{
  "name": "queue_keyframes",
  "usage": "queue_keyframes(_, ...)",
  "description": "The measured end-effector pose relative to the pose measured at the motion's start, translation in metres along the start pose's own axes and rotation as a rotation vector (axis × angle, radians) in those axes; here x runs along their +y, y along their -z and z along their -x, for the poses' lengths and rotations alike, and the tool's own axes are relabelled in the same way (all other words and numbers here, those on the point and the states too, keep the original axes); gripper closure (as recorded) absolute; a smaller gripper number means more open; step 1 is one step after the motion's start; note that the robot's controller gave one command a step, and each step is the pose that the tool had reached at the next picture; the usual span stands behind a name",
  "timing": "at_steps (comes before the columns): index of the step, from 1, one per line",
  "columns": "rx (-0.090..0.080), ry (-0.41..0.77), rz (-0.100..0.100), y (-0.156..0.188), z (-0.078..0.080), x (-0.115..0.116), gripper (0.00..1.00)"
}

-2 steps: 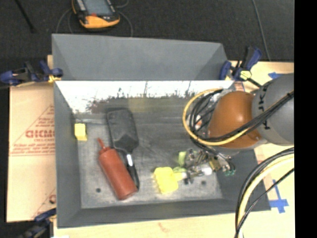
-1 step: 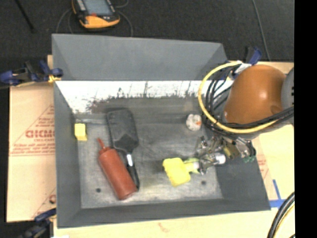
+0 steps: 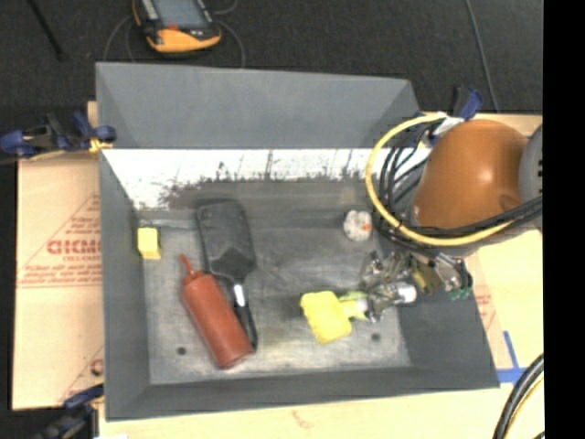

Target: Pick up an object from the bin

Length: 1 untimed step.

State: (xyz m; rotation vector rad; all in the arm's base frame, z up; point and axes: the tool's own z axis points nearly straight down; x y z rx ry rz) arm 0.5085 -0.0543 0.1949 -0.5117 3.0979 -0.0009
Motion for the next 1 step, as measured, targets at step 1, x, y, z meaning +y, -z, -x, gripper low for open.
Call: queue_keyframes(1, 0.004, 0.076, 0.002, 0.0327, -0.0066, 0.0007, 1.00)
